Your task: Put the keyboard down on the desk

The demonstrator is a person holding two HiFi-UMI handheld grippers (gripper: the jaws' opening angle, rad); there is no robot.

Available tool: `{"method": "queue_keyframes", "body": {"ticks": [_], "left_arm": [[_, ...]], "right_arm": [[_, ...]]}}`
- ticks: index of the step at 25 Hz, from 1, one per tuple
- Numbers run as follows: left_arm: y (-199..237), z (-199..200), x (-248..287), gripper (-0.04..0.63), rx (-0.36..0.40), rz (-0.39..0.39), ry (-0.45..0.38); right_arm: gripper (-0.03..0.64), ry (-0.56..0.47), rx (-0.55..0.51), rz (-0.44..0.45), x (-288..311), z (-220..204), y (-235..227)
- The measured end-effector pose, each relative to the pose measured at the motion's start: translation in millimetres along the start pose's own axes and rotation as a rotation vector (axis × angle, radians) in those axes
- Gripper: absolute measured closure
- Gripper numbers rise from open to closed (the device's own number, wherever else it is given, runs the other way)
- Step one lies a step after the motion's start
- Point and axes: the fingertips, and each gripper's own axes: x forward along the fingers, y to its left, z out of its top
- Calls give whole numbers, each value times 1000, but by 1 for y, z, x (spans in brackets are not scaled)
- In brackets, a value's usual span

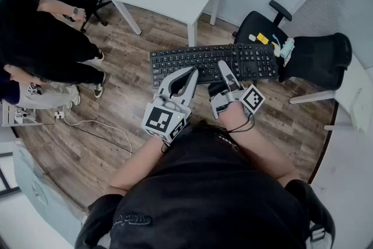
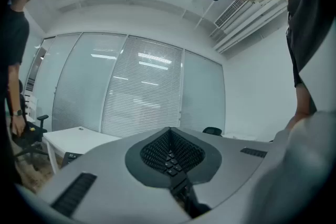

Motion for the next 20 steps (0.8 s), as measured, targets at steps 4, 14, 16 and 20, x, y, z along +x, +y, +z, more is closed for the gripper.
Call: {"method": "queue_keyframes", "body": {"ticks": [4,14,16,20], "left_arm": [[-2,0,-1,580,0,-2,2],[0,1,-2,580,-13,-20,8],[0,2,-3,580,-14,-24,6],[2,0,-1,580,-13,-21,8]], "right_arm": [[528,2,-3,6,-1,0,3],[526,-20,7,1,-4,-2,3],[526,-26,10,-3,-5,-3,3],[526,-27,10,-7,-4,-1,1]]}}
